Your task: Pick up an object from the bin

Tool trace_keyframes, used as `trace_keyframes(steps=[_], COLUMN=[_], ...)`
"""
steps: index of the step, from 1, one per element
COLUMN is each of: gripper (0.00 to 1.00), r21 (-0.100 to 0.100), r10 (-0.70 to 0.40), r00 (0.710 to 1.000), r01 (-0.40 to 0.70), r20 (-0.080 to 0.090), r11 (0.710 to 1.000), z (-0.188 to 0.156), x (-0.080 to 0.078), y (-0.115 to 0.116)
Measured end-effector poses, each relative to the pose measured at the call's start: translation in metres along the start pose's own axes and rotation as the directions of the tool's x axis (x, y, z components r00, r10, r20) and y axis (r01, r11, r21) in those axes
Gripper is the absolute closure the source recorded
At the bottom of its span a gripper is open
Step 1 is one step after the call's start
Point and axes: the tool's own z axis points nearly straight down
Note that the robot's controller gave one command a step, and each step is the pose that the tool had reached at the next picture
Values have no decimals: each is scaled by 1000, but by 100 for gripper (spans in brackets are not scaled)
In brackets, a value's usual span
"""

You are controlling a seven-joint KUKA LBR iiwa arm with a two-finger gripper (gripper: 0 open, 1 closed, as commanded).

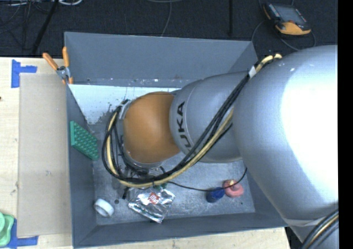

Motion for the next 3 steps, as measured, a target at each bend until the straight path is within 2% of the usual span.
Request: trace_keyframes(steps=[1,2,3], gripper=[100,0,0], r21=[1,-1,-7], r10=[-426,-421,-497], r00=[905,907,868], r01=[426,421,497], r20=[1,-3,-15], r11=[905,907,868], z=[-58,-56,-20], x=[-9,-7,68], y=[4,3,-25])
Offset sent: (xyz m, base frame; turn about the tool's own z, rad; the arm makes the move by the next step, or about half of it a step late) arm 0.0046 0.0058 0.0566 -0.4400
